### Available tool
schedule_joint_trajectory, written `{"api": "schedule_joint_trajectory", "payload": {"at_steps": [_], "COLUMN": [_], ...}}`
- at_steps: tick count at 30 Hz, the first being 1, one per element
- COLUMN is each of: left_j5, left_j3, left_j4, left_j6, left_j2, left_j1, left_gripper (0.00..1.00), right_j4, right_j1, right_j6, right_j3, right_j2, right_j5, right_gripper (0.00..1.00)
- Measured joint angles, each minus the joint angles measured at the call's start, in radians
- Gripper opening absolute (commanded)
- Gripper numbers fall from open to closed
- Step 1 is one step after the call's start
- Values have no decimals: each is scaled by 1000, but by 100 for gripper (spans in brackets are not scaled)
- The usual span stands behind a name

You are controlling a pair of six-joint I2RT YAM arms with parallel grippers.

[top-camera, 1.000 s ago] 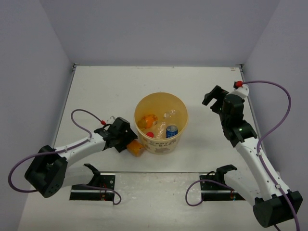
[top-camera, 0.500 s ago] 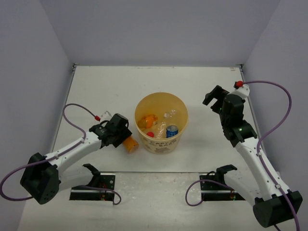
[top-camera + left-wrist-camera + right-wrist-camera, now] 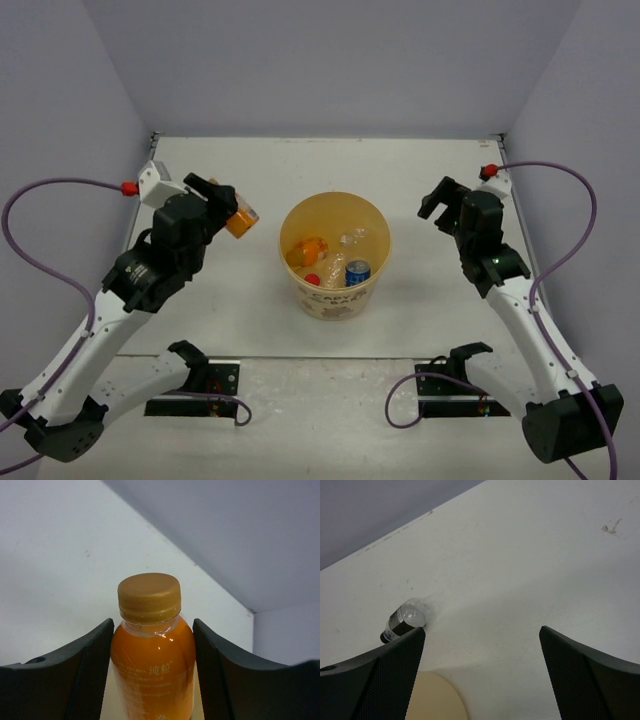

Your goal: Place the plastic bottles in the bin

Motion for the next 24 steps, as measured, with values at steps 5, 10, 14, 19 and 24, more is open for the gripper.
{"api": "schedule_joint_trajectory", "payload": {"at_steps": [5, 10, 14, 19, 24], "left_j5": [199, 370, 496, 615, 647], "left_j3": [131, 170, 170, 172, 163], "left_j4": [184, 279, 310, 319, 321], "left_j6": [251, 409, 524, 598, 625], "left_j2": [102, 259, 360, 419, 427], "left_j1": [-3, -59, -168, -242, -252], "left_gripper": [9, 11, 12, 18, 38], "right_j4": [4, 19, 30, 65, 84], "right_j1": [-81, -123, -131, -132, -132], "right_j6": [-5, -2, 1, 16, 24], "right_j3": [84, 119, 144, 179, 185], "right_j2": [159, 286, 374, 462, 493], "right_j5": [-234, -457, -607, -765, -826], "right_gripper": [99, 99, 99, 99, 99]}}
